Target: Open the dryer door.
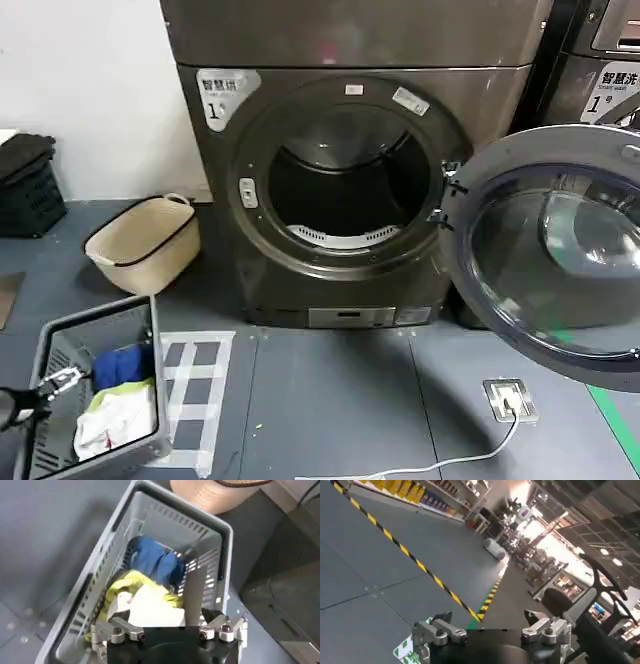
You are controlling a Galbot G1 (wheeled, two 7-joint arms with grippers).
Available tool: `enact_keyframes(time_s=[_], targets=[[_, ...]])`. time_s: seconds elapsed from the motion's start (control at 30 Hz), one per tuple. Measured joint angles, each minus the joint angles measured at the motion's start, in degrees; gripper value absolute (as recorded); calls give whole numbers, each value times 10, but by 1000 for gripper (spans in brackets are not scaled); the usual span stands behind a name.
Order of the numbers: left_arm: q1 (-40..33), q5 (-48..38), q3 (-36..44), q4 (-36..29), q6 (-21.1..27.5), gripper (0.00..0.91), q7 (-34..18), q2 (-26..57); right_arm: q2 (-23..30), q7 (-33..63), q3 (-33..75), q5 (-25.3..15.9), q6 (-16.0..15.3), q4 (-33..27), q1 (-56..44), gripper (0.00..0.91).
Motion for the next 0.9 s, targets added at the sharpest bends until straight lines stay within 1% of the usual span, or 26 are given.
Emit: enact_keyframes(time_s=[0.17,0.33,0.53,0.67,0.9], targets=[[3,-27,-1,10,0,907,-10,5,0,2,0,7,9,-2,1,907],[5,-31,3,13,0,907,-11,7,2,2,1,8,15,-2,2,907],[7,-46,1,15,0,907,-16,9,4,1,2,21,30,-6,2,907],[12,-56,1,10,0,907,-22,9,7,-5,3,21,43,-2,2,907],[16,-56,-2,-1,0,907,-23,9,7,-5,2,29,47,-3,4,907]])
